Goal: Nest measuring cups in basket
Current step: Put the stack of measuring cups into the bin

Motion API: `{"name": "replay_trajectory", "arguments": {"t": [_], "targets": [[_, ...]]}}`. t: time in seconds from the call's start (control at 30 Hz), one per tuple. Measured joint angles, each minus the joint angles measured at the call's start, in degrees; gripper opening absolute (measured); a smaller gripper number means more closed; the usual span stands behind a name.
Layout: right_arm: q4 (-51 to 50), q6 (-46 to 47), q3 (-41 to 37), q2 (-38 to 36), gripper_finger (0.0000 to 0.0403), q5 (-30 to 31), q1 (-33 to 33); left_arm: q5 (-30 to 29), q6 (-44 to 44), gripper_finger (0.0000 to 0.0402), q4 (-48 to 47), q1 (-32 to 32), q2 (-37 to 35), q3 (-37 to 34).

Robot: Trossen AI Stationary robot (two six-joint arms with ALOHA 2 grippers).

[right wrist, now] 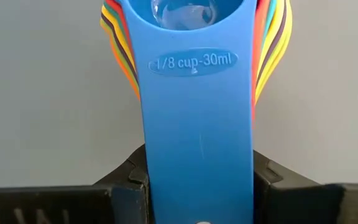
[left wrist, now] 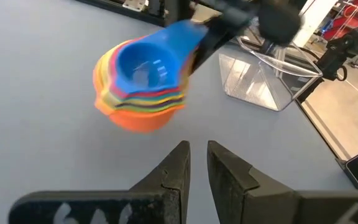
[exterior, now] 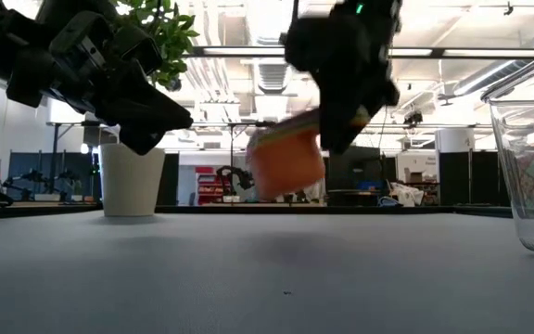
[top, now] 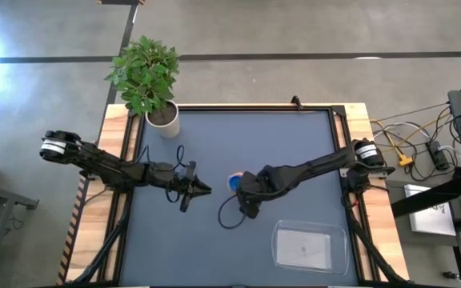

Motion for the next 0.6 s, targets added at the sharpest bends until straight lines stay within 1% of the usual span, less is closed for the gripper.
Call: {"name": "replay_trajectory", "arguments": {"t": [0.13, 0.37, 0.5, 0.6], "targets": [[-0.71, 2.53, -0.47, -2.75, 0.0126, 1.30, 2.33, 0.00, 0.00, 0.0036, 0.02, 0.00, 0.01, 0.00], [-5.05, 7.89, -0.93, -8.05, 0.0125, 4.43, 7.60, 0.00, -0.18, 0.0036, 0.05, 0.00, 0.02, -0.02], [-6.18, 10.86, -1.15, -10.97, 0.0124, 4.86, 11.64, 0.00, -0.29, 0.0036, 0.04, 0.00, 0.02, -0.02], [-7.97, 14.06, -1.15, -13.11, 0.0124, 5.13, 15.87, 0.00, -0.57, 0.0036, 0.01, 0.00, 0.02, -0.02]]}}
